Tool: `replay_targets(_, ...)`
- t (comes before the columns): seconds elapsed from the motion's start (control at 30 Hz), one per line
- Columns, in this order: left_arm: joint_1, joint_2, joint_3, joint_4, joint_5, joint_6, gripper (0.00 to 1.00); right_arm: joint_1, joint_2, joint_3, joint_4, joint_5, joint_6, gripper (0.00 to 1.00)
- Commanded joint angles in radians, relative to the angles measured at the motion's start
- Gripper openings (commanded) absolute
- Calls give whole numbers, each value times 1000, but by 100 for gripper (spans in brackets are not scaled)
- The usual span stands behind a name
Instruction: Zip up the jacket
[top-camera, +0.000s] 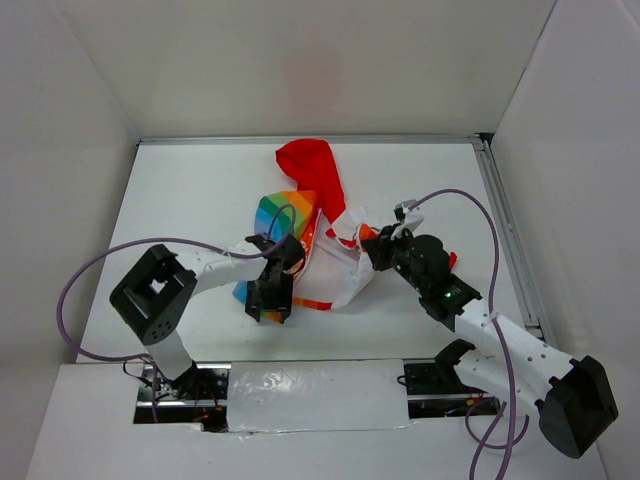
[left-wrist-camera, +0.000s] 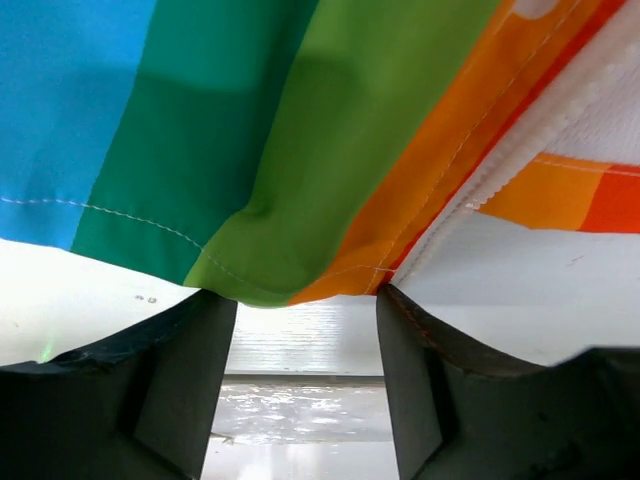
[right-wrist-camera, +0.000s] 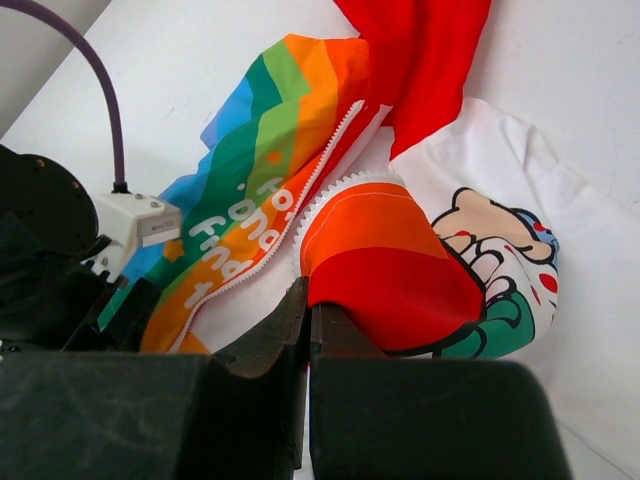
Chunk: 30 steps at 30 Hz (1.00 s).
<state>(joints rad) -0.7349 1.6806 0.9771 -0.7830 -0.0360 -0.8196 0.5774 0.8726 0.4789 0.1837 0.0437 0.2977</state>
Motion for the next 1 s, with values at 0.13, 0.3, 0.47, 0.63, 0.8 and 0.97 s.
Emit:
replay_targets(0.13,-43,-10,58,-124,-85,-85,85,-17,-26,44,-13,-13,4,0)
replay_targets(0.3,-49,-87,44,-102,-85,-61,99,-24,-15,50,-20,-22,1,0)
replay_targets(0.47,-44,-39,104,-76,-117,-18,99,-27,-3,58,-33,-31,6,0)
replay_targets(0.63,18,33,109,-13,-101,46,99,-36,-27,52,-43,-33,1,0)
replay_targets(0.8,38,51,84,30,-74,74,92,-42,-27,53,-50,-36,4,0)
replay_targets(0.97,40,96,74,50,-47,79,68,-47,-18,55,-52,-39,8,0)
